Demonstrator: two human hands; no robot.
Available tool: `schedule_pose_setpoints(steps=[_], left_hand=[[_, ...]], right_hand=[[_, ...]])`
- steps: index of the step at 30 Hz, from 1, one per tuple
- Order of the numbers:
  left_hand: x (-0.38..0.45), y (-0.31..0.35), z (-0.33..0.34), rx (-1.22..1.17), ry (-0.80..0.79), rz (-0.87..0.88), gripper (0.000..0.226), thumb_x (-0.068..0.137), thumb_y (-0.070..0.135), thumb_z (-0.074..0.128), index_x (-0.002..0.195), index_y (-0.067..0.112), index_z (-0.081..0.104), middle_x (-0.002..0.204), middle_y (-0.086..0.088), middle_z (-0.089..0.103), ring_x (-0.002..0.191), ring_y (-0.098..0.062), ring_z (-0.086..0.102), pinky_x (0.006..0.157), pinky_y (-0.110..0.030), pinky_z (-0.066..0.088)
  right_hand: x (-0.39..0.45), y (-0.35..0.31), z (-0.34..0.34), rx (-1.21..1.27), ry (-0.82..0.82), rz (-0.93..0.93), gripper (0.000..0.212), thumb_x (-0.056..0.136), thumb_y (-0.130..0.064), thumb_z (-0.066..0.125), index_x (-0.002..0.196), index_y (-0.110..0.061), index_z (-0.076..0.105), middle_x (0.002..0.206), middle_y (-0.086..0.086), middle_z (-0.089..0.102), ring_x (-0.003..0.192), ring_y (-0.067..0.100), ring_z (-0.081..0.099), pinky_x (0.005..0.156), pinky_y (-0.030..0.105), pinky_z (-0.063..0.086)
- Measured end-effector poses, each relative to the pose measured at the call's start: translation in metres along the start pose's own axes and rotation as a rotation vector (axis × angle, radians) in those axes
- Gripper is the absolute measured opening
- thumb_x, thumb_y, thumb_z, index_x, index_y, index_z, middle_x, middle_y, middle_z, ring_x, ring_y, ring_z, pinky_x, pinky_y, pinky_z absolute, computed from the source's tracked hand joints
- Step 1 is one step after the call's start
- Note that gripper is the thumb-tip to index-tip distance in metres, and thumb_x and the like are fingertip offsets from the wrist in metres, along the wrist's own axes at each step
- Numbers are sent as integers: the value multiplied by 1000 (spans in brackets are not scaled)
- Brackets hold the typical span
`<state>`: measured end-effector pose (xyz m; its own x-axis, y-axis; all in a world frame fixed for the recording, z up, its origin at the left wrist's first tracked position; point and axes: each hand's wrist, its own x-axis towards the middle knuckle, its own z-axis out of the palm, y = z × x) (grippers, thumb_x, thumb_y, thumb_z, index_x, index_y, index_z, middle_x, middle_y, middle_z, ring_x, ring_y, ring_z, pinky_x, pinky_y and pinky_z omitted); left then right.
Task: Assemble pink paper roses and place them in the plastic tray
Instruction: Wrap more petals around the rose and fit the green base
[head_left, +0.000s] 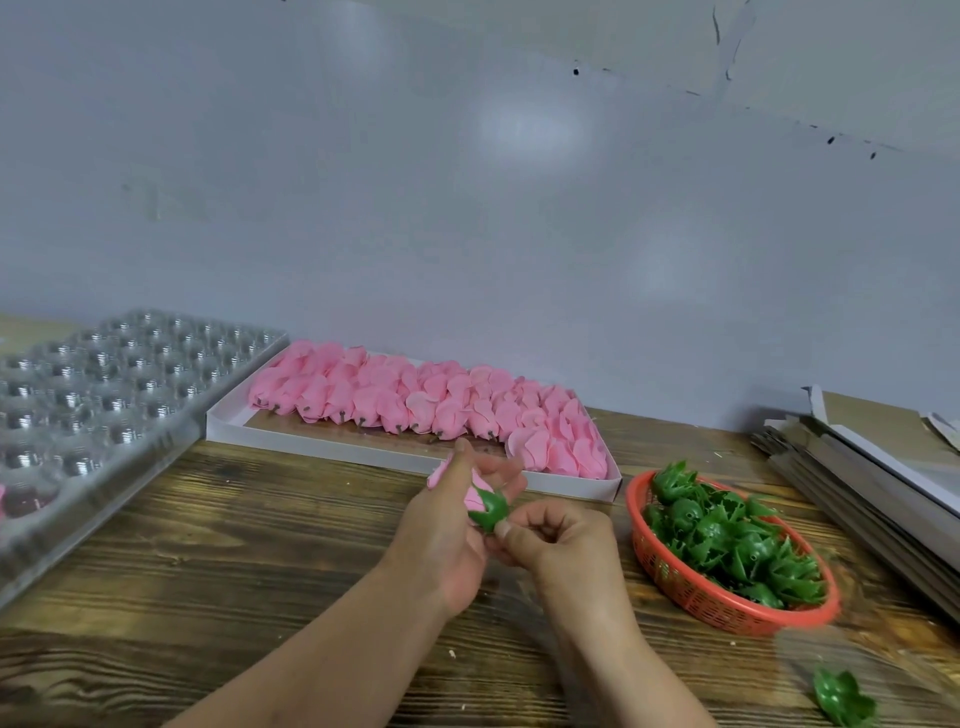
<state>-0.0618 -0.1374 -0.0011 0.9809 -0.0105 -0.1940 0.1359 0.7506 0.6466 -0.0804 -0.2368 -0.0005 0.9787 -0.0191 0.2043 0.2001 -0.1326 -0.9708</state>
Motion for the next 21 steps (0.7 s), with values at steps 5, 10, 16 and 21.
schedule_pose_setpoints(steps=[5, 10, 16, 21], left_hand=[[3, 1, -5, 42, -39, -25, 24, 94, 22, 56, 75, 9, 63, 94, -11, 75, 85, -18, 74, 78, -38, 52], [1, 4, -4, 66, -80, 10, 39, 92, 22, 55, 59, 13, 74, 95, -8, 76, 97, -16, 70, 71, -32, 51], [-1, 3, -5, 195, -50, 68, 42, 95, 42, 49, 85, 11, 75, 107, -14, 70, 90, -20, 65, 63, -33, 50], [0, -1, -6, 263, -68, 204, 42, 76, 51, 50, 69, 17, 74, 57, 4, 66, 51, -7, 61, 57, -28, 51]], right_hand=[[2, 2, -6, 127, -53, 127, 10, 82, 12, 61, 73, 8, 65, 61, 19, 64, 55, 23, 56, 54, 30, 49], [3, -2, -9, 317, -122, 275, 14, 86, 11, 53, 84, 8, 67, 63, 18, 68, 49, 15, 63, 47, 18, 53], [1, -8, -7, 371, -121, 302, 24, 90, 1, 53, 72, 0, 69, 68, 21, 69, 51, 18, 66, 47, 21, 54], [0, -10, -7, 350, -120, 316, 22, 90, -2, 55, 71, -3, 67, 65, 18, 68, 51, 19, 65, 47, 22, 53]])
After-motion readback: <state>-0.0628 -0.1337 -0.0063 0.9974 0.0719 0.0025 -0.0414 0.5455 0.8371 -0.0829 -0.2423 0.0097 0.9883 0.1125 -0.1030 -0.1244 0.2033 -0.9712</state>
